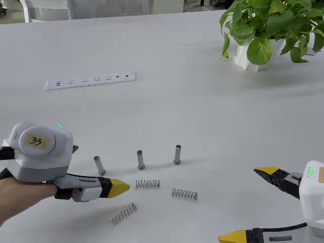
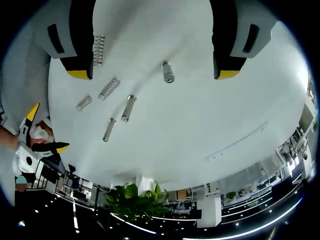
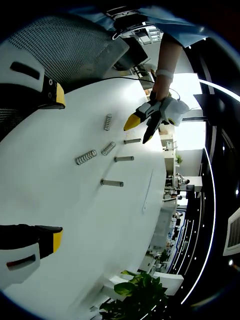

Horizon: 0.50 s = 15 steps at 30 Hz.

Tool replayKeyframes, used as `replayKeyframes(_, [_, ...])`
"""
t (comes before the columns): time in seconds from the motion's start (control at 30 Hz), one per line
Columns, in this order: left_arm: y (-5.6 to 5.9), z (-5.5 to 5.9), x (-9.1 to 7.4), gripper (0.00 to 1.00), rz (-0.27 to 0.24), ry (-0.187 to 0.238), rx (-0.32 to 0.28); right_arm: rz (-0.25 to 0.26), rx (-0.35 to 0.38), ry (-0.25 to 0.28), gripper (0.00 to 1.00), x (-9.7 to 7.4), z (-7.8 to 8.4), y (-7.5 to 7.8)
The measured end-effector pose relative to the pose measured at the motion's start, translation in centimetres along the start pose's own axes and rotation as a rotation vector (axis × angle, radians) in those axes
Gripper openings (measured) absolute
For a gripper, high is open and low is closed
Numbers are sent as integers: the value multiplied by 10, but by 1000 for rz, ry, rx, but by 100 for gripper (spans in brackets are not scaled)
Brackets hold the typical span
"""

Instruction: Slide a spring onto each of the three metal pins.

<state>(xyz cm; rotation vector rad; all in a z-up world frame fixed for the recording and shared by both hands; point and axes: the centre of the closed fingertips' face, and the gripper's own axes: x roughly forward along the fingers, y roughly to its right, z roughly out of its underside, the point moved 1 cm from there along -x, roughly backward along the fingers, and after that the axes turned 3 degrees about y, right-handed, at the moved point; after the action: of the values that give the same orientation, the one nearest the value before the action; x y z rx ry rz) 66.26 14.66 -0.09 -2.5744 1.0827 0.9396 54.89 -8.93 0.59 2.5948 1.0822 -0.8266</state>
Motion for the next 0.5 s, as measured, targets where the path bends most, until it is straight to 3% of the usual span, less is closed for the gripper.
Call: replayKeyframes(0.5, [6,13,-13,99,4,7,-37,-10,-21,-9,98,1,-2,1])
